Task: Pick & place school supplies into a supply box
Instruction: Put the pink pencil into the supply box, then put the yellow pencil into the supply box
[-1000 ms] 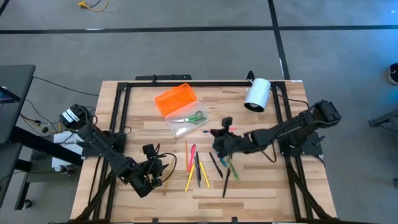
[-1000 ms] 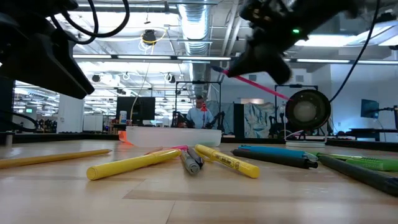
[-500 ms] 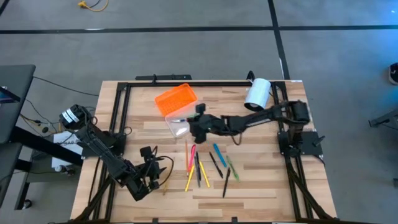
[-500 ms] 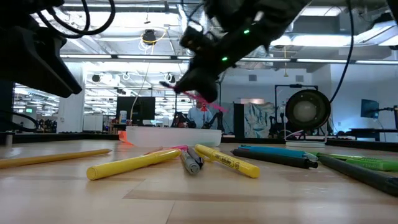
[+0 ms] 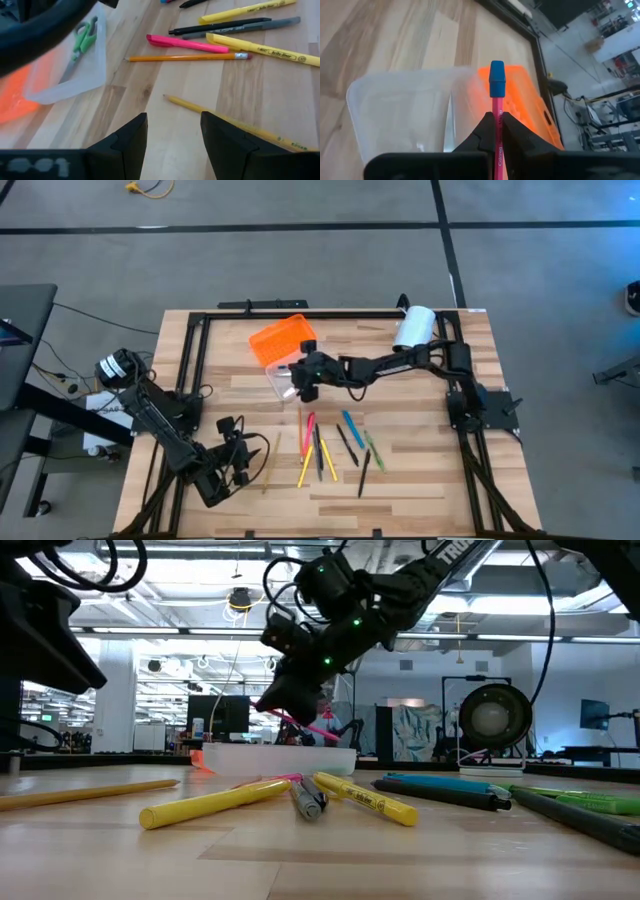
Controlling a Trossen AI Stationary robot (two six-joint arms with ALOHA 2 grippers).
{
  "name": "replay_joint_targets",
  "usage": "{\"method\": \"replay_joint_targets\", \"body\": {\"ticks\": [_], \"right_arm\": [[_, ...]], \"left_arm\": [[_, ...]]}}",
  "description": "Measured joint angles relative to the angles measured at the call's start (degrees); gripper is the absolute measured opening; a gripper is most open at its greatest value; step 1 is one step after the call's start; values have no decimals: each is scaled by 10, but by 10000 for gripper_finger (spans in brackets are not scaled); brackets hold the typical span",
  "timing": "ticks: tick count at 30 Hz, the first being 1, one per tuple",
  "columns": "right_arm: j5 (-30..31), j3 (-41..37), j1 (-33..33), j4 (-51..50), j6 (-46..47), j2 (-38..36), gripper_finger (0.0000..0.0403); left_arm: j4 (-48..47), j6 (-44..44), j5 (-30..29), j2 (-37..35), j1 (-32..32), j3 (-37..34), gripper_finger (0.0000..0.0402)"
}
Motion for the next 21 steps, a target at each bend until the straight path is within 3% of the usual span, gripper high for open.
{"method": "replay_joint_targets", "body": {"ticks": [21], "right_arm": [[-14, 2, -13, -9, 51, 0, 93]], "left_arm": [[2, -11, -4, 0, -1, 0, 177]]}}
